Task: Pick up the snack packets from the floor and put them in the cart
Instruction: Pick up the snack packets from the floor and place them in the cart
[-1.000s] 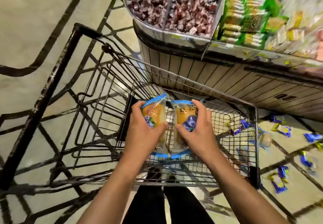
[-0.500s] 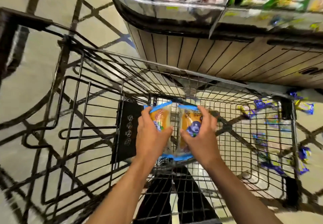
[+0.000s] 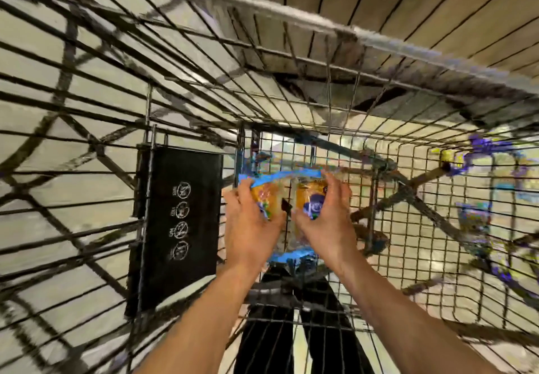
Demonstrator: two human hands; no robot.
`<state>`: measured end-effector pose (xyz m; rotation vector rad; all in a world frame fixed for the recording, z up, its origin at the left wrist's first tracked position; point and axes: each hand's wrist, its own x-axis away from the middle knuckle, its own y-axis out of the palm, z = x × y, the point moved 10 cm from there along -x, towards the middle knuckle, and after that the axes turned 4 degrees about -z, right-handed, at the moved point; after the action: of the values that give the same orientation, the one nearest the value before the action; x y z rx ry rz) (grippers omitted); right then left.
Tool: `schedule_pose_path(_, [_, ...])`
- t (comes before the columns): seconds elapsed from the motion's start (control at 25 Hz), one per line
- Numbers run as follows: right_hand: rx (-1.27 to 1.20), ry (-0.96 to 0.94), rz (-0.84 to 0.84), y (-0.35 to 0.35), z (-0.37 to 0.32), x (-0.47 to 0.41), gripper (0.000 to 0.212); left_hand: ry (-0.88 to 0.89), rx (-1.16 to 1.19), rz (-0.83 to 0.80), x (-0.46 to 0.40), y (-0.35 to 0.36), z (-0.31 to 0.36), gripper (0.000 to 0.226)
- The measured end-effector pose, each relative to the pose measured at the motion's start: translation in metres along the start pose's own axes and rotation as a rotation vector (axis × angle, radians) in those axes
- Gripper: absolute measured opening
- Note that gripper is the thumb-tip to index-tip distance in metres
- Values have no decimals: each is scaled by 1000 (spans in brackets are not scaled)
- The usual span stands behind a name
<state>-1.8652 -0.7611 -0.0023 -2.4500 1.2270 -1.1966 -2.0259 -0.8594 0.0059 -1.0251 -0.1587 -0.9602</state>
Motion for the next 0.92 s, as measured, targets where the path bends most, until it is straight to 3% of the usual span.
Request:
schedule_pose_path(0.6, [37,55,-57,53,35,-27,91,-88,-113,-45,-27,49,-47,93])
schedule_pose_path(0.8, [109,118,16,31,19,-7,89,-20,-186,28,-2,17,-18,70])
schedule_pose_path(0.92, [126,74,88,-1,-11,20,76,93,-220,1,17,-6,27,52])
